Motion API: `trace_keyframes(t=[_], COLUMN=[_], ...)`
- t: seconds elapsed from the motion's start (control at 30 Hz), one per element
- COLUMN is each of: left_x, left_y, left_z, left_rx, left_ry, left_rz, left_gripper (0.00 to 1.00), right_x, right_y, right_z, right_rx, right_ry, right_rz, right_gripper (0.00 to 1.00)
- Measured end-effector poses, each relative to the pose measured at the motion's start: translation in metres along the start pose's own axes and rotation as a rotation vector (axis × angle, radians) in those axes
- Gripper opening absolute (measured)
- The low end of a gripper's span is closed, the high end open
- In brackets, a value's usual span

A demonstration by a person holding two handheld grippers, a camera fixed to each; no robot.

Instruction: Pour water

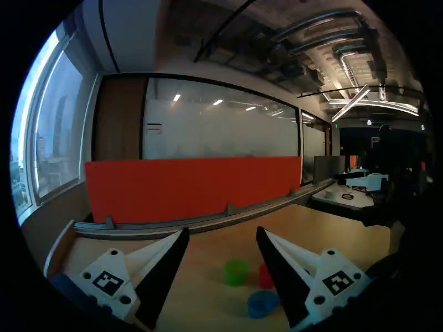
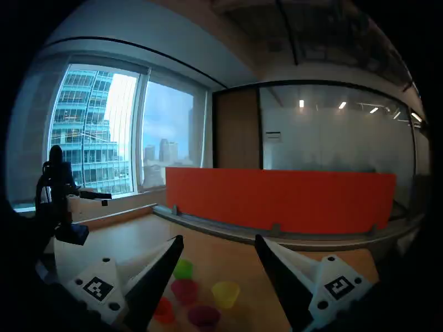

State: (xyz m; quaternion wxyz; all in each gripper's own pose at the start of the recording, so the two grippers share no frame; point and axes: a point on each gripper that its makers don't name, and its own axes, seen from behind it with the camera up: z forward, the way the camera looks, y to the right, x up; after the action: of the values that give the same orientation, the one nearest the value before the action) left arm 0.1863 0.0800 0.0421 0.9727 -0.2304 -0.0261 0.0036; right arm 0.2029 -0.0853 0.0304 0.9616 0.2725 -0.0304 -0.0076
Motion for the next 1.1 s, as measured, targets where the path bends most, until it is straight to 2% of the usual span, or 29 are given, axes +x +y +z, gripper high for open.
trace_keyframes(t=[0.17, 0.47, 1.1], left_x=[-0.011, -0.032, -0.088], left_y=[0.009, 0.015, 0.031], left_z=[0.003, 0.010, 0.022], left_rx=[-0.046, -0.098, -0.203], left_ry=[-0.032, -0.075, -0.171], left_rz=[0.003, 0.018, 0.046], left_gripper=[0.89, 0.90, 0.90], right_x=[-0.003, -0.015, -0.061], right_y=[-0.003, -0.011, -0.027], right_z=[0.003, 0.010, 0.030], right_rx=[0.025, 0.066, 0.143], right_ry=[-0.021, -0.075, -0.208], right_rz=[-0.005, -0.004, -0.078], right_gripper=[1.00, 1.00, 1.00])
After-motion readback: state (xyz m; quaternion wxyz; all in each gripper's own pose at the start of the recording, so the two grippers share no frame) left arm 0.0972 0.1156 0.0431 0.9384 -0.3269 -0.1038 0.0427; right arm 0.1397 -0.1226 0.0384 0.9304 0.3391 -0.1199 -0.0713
